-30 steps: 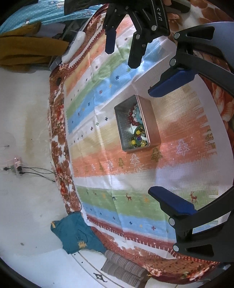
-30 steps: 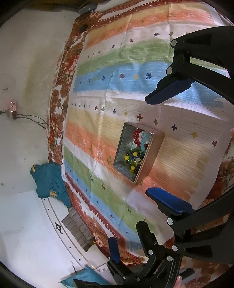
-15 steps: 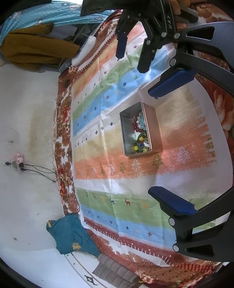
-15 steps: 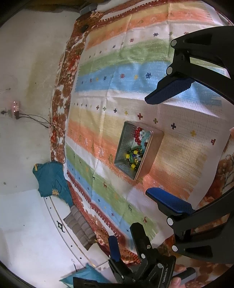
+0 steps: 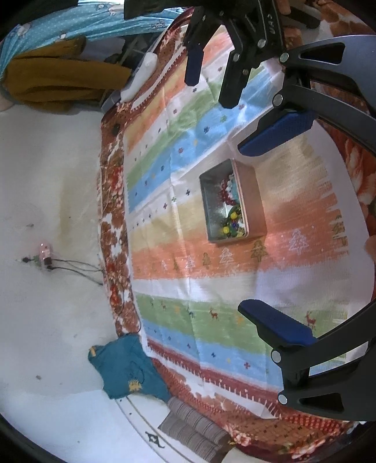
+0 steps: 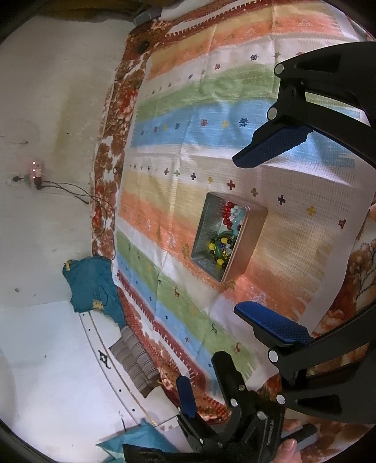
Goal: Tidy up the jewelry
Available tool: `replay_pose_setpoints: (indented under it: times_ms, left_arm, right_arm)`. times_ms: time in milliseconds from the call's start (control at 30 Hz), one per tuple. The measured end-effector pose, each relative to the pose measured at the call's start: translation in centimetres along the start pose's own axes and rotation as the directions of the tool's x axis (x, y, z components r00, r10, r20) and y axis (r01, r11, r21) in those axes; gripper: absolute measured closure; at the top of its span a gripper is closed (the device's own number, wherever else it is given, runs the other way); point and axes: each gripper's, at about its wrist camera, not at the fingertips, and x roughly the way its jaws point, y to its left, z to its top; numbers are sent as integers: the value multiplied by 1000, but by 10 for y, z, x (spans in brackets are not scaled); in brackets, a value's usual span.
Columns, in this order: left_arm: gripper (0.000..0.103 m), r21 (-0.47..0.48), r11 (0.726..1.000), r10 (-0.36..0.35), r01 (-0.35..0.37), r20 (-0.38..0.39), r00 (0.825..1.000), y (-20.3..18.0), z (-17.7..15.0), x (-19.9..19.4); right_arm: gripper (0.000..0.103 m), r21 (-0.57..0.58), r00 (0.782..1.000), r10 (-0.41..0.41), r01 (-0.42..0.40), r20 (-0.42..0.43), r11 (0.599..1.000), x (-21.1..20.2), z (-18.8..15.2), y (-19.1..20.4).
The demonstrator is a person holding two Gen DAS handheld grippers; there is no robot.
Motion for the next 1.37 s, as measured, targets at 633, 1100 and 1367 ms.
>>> replay_pose_setpoints:
  times_ms: [633, 1100, 1367]
  left_arm:
    - [6, 21, 1000, 3, -4, 47, 999, -8, -1, -10]
    - [6, -3, 1000, -1, 1, 75, 997, -5, 1, -15]
    - [6, 9, 1000, 1, -2, 105, 995, -9, 2, -20]
  right_arm:
    - [9, -20, 999, 10, -9, 48, 1000, -13, -4, 8]
    - [9, -14, 995, -2, 4, 98, 1000, -24, -6, 9]
    - [8, -28, 993, -16, 19, 119, 999, -27, -7, 13]
